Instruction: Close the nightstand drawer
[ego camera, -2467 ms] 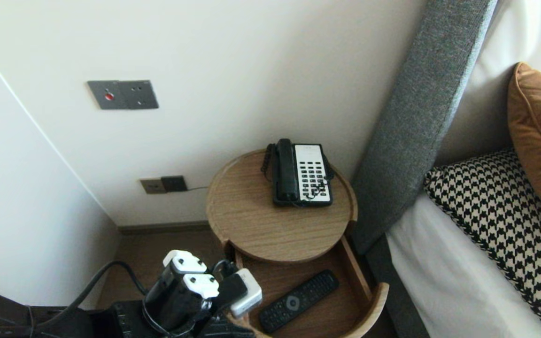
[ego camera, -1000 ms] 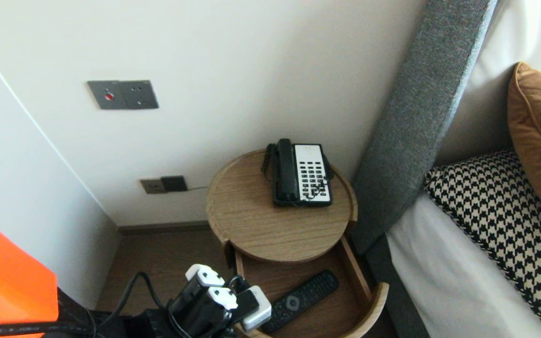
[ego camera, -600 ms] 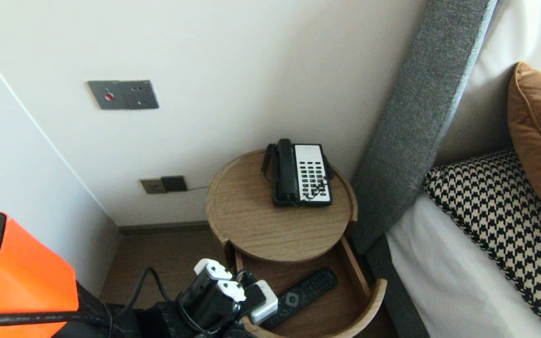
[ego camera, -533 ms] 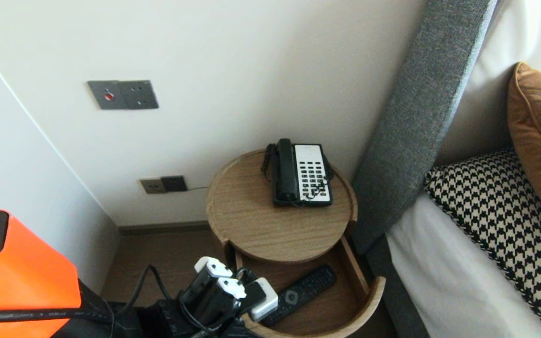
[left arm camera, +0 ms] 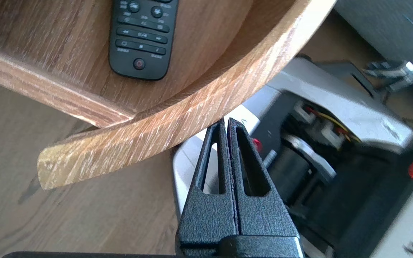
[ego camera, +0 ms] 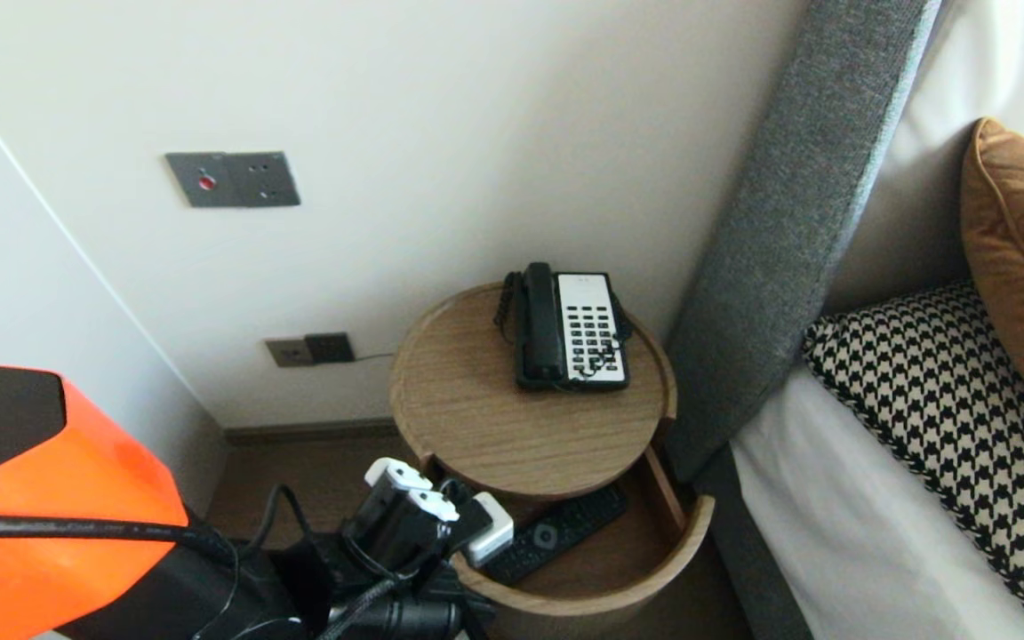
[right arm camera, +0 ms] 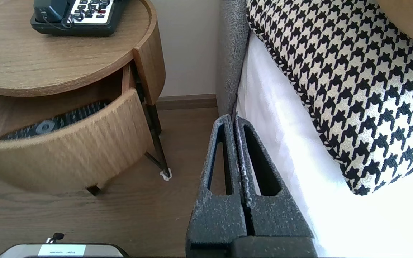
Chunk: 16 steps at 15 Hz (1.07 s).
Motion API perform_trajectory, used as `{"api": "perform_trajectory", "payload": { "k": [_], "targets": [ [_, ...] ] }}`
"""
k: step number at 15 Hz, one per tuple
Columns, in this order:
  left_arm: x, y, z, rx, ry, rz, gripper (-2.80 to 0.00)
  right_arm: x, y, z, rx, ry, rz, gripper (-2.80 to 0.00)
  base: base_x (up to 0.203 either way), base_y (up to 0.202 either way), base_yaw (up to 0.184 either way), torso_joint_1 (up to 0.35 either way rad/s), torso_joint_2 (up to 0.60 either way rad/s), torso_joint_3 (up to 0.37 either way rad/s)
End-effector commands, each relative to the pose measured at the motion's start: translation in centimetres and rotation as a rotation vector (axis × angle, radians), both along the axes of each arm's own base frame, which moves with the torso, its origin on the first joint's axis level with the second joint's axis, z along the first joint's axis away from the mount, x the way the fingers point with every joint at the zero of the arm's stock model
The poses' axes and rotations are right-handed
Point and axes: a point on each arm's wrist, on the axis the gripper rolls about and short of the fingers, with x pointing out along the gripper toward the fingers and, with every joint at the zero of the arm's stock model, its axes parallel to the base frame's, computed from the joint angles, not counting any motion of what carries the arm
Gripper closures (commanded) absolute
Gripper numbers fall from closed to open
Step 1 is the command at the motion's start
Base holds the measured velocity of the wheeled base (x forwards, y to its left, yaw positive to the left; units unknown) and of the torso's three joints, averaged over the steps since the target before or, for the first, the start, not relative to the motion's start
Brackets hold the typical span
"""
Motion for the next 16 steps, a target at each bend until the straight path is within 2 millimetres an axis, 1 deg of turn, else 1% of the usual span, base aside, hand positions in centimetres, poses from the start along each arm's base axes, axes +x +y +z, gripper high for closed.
{"api": "perform_trajectory", "payload": {
  "k": [1, 6, 10, 16],
  "targets": [
    [1.1, -0.1, -0.1, -0.009, -0.008, 0.026, 0.0, 0.0, 0.0, 0.0, -0.001, 0.001, 0.0, 0.0, 0.0, 0.0, 0.0, 0.0, 0.0, 0.0],
    [3.2, -0.1, 0.2, -0.039, -0.042, 0.073, 0.0, 0.0, 0.0, 0.0, 0.0, 0.001, 0.0, 0.0, 0.0, 0.0, 0.0, 0.0, 0.0, 0.0],
    [4.3, -0.3, 0.4, -0.072, -0.076, 0.096, 0.0, 0.0, 0.0, 0.0, 0.0, 0.002, 0.001, 0.0, 0.0, 0.0, 0.0, 0.0, 0.0, 0.0],
    [5.6, 0.2, 0.2, -0.075, -0.085, 0.133, 0.0, 0.0, 0.0, 0.0, -0.001, 0.001, 0.0, 0.0, 0.0, 0.0, 0.0, 0.0, 0.0, 0.0]
  ]
}}
